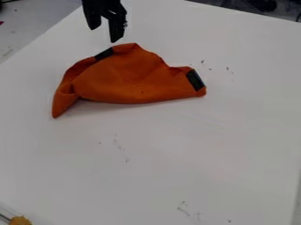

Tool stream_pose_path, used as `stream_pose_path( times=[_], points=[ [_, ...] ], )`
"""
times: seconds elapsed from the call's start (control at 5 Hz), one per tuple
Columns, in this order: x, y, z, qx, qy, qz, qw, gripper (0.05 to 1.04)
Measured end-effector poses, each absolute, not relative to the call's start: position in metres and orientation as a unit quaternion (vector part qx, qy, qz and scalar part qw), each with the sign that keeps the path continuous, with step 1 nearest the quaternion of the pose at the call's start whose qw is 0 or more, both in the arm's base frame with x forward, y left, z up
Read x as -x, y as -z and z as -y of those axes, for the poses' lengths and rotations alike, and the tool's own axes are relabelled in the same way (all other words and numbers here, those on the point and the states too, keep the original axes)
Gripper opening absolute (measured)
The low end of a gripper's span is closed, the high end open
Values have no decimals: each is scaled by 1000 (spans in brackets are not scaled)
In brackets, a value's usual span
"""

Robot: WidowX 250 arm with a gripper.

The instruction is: Unfold the cloth from bottom left to top right

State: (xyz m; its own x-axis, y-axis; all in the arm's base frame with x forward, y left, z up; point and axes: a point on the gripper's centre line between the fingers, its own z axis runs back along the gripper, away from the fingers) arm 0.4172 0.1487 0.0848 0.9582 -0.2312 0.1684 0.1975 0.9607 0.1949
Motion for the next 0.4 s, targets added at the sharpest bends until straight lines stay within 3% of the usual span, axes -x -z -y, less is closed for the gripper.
stream_pose_path(
  times=[0.4],
  points=[
    [-406, -51, -143, -67, 106, 63, 990, 999]
  ],
)
